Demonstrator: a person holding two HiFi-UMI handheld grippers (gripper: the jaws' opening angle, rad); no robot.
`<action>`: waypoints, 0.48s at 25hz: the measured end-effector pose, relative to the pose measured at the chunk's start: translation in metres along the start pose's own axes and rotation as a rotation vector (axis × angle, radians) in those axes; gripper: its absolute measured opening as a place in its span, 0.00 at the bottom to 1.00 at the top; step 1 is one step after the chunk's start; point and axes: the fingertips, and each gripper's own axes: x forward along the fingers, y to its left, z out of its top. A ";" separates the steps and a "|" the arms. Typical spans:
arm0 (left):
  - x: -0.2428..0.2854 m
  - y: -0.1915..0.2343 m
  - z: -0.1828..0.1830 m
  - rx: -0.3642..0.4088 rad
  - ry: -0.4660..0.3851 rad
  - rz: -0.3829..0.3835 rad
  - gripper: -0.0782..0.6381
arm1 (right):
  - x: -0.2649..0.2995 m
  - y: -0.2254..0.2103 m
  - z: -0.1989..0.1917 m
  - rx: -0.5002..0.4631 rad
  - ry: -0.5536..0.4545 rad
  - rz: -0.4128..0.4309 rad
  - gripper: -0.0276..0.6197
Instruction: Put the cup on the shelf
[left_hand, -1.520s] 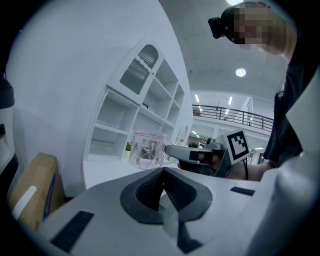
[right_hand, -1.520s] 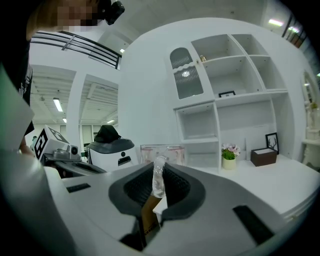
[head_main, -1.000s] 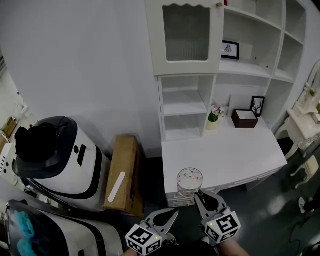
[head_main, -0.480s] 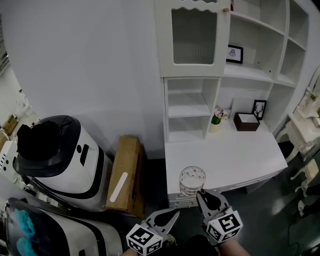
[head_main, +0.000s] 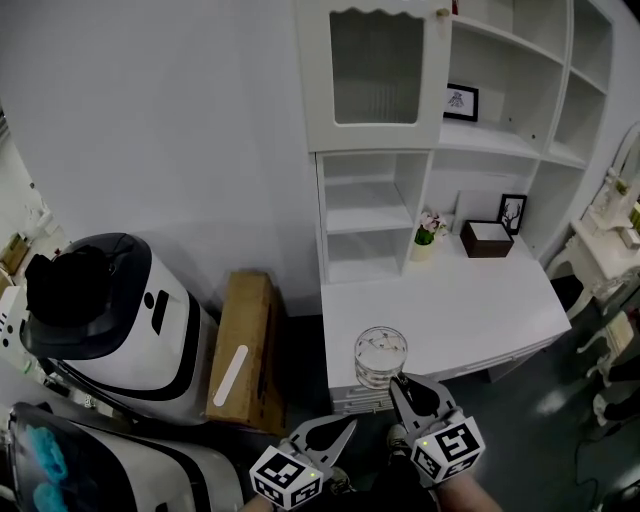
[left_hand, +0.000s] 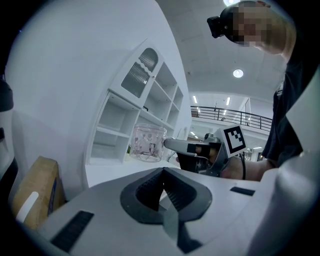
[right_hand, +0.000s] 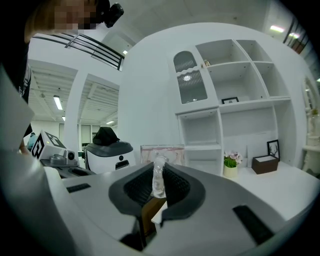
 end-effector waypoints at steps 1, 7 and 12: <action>0.003 0.000 0.001 0.002 -0.001 0.001 0.12 | 0.001 -0.003 0.001 -0.001 -0.001 0.001 0.09; 0.020 0.004 0.009 0.002 -0.019 0.026 0.12 | 0.005 -0.021 0.002 -0.003 -0.001 0.020 0.09; 0.035 0.006 0.016 0.002 -0.025 0.052 0.12 | 0.013 -0.037 0.004 0.001 0.006 0.043 0.09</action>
